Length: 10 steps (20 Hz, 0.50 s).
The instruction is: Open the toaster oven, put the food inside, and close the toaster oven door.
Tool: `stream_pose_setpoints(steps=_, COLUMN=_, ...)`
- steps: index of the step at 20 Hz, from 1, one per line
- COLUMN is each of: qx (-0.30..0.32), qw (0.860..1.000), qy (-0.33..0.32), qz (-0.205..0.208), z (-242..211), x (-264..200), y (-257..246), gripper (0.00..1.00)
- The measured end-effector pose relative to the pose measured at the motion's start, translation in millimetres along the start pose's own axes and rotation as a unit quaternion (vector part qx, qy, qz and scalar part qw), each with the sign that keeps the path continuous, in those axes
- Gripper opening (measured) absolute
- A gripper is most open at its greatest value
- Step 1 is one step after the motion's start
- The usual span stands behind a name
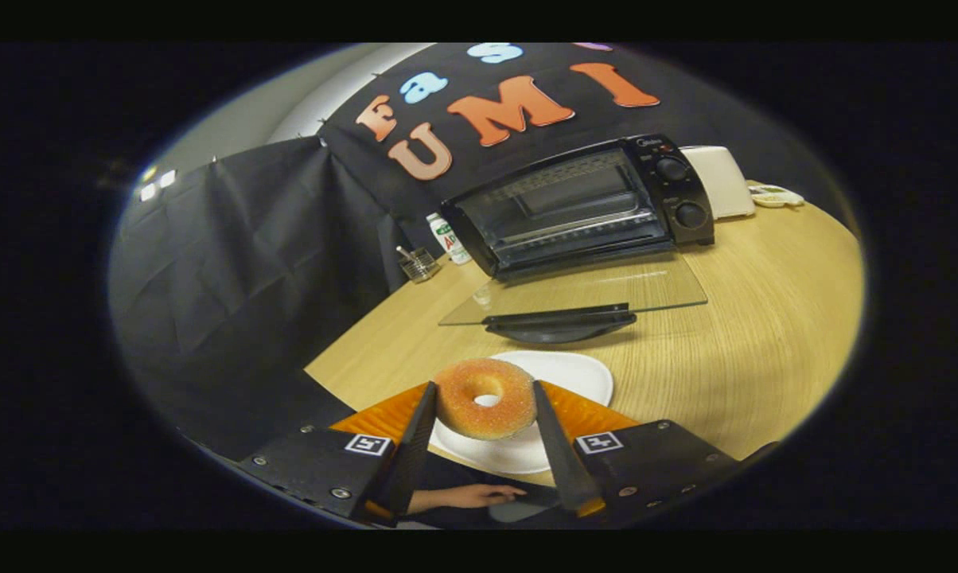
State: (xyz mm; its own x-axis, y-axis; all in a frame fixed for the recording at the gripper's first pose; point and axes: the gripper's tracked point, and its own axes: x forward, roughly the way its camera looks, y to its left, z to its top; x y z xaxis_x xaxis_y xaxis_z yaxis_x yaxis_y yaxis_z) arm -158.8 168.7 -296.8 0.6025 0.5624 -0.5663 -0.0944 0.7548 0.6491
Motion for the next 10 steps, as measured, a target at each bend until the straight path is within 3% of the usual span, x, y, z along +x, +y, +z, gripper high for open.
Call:
stream_pose_setpoints(steps=5, qx=0.087, qw=0.995, qy=-0.035, qz=0.029, z=34, x=15, y=7, gripper=0.70)
stream_pose_setpoints(steps=10, qx=0.125, qw=0.988, qy=-0.081, qz=0.043, z=83, x=32, y=6, gripper=0.70)
